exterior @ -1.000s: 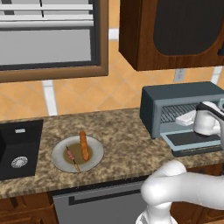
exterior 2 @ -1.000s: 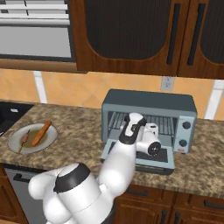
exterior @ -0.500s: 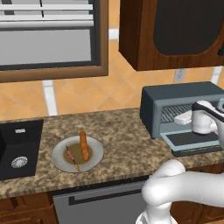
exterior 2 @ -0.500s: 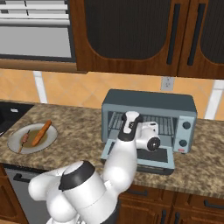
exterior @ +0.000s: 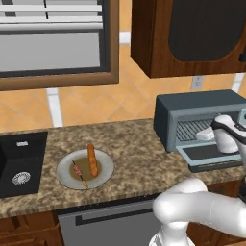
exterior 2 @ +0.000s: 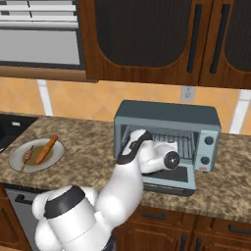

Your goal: Pick up the kebab skewer and baguette bread, and place them inside the toaster oven. Close the toaster oven door and start by setting the timer.

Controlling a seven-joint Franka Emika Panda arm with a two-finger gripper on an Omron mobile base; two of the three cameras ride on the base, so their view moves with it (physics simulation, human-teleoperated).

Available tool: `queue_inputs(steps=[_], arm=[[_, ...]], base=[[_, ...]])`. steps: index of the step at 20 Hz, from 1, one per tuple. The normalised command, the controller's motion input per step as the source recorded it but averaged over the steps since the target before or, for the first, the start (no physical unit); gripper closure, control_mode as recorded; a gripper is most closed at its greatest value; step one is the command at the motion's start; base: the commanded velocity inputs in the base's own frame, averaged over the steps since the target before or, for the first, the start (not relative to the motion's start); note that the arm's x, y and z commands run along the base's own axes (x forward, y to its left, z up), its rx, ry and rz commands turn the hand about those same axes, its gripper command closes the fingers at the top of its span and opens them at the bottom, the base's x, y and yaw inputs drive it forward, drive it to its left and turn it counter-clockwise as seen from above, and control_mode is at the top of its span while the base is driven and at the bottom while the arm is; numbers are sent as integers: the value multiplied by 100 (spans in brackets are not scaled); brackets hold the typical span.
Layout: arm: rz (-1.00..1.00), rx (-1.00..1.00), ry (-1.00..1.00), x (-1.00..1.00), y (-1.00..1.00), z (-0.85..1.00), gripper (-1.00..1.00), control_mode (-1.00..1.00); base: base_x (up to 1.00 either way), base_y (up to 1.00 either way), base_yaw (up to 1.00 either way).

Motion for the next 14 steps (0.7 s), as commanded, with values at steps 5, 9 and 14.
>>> queue_inputs(steps=[5,9,14], arm=[[-1,-8,23,-97,-23,-45,-100,-100],[0,-9,27,-93,-36,-41,-100,-100],[0,-6,26,-90,-53,-1,-100,-100]], base=[[0,0,0],[0,0,0],[0,0,0]])
